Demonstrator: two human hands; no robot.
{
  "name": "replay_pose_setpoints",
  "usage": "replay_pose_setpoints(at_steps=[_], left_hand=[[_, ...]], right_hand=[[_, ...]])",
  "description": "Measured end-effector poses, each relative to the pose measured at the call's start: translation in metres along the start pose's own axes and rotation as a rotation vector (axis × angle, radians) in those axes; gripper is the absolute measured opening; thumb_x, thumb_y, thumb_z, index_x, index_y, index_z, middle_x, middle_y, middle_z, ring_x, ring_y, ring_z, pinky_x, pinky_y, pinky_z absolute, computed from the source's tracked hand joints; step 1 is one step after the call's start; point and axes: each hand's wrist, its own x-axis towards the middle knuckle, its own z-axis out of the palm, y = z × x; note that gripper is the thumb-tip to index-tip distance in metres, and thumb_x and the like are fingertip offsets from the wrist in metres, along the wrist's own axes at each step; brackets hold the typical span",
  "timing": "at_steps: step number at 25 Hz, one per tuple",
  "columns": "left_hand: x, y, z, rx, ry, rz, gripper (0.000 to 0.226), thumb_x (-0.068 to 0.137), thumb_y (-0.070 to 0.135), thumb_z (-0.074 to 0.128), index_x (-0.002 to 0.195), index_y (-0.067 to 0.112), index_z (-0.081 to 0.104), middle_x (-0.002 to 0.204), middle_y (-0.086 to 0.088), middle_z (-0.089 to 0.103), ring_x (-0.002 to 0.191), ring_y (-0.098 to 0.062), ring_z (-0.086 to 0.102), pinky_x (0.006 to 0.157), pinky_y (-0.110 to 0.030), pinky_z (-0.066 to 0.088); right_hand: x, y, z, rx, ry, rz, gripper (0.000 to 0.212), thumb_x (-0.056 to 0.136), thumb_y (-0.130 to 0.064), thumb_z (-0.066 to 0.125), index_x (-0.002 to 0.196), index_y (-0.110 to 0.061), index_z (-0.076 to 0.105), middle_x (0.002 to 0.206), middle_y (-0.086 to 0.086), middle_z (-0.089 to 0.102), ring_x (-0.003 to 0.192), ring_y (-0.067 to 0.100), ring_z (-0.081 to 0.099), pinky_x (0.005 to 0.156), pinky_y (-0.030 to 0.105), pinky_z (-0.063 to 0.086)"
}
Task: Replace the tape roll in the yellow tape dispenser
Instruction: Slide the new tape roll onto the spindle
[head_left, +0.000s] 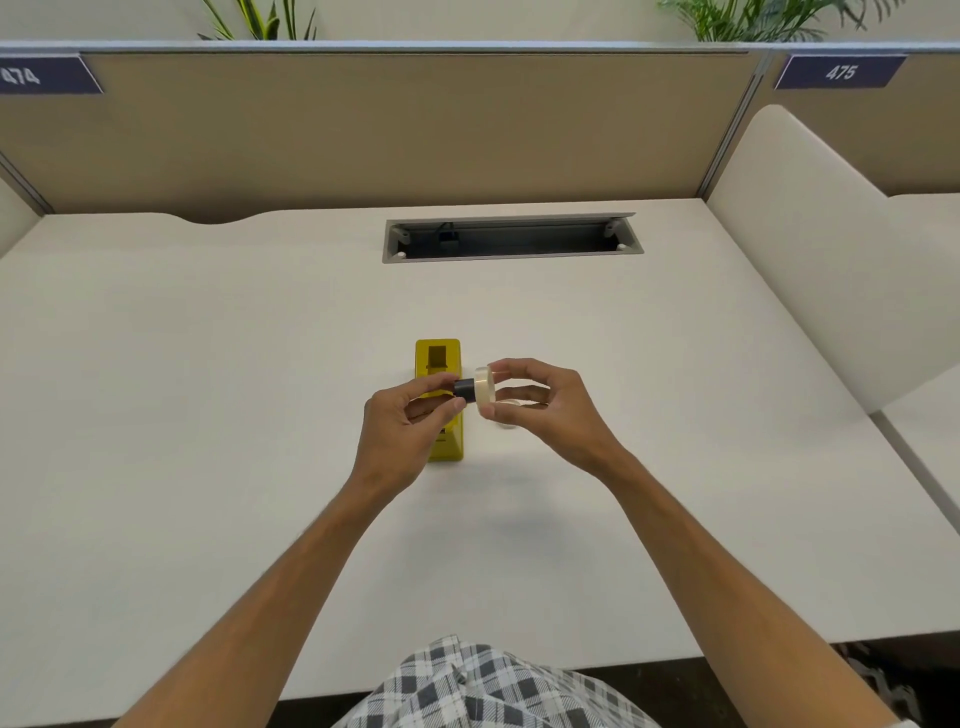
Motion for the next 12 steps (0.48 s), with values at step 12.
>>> replay_pose_setpoints(at_steps=[12], left_hand=[[0.001,0.007,-0.005,-0.034,-0.007,0.085,0.034,0.078,0.003,0.075,0.105,0.024,0.073,0.095,0.012,0.076,0.093,-0.01,0.072,0.079,-0.022,0.057]], right_hand=[[-0.003,-0.012,0.017,-0.152,0.142,-0.055,0.05,0.065,-0.045,0.086,0.109,-0.03,0.068,0.105,-0.014,0.07,0.091,0.006,0.067,0.072,0.031,0.059]])
